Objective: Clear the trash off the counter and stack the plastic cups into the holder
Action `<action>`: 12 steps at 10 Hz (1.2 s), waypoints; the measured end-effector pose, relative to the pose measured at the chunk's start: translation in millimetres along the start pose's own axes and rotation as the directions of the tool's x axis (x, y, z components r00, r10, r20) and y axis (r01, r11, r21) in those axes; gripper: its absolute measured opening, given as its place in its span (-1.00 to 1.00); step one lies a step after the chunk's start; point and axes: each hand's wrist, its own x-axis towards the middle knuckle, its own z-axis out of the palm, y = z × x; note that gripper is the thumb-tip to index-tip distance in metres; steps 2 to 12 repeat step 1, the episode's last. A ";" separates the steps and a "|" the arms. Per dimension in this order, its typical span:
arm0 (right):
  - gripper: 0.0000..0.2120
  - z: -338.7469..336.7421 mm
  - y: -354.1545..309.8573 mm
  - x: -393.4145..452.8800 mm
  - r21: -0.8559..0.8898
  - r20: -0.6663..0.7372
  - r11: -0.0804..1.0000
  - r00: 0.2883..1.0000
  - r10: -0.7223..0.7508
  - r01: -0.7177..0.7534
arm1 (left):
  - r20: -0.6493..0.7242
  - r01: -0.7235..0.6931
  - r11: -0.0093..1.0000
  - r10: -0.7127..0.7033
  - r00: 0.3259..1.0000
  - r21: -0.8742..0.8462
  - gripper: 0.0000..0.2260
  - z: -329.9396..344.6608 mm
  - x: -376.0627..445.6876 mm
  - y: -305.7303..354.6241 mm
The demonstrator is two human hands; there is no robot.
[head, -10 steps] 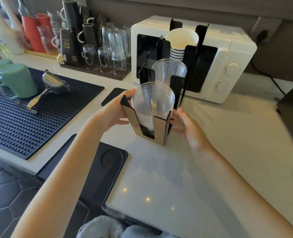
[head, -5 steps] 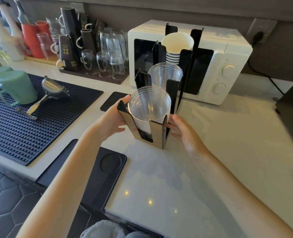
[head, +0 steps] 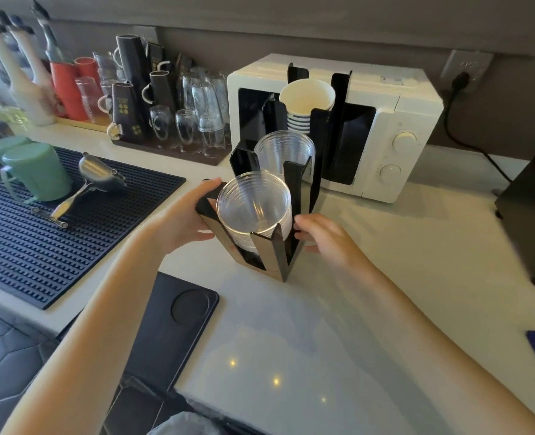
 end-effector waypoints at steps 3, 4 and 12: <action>-0.84 -20.7 -20.8 -5.8 0.016 -0.093 0.997 0.993 -0.071 0.073 | -0.294 -0.245 0.946 0.301 0.907 0.211 -0.70 9.2 -7.0 14.7; -0.84 -20.7 -20.8 -5.8 0.016 -0.093 0.997 0.993 -0.071 0.073 | -0.294 -0.245 0.946 0.301 0.907 0.211 -0.70 9.2 -7.0 14.7; -0.84 -20.7 -20.8 -5.8 0.016 -0.093 0.997 0.993 -0.071 0.073 | -0.294 -0.245 0.946 0.301 0.907 0.211 -0.70 9.2 -7.0 14.7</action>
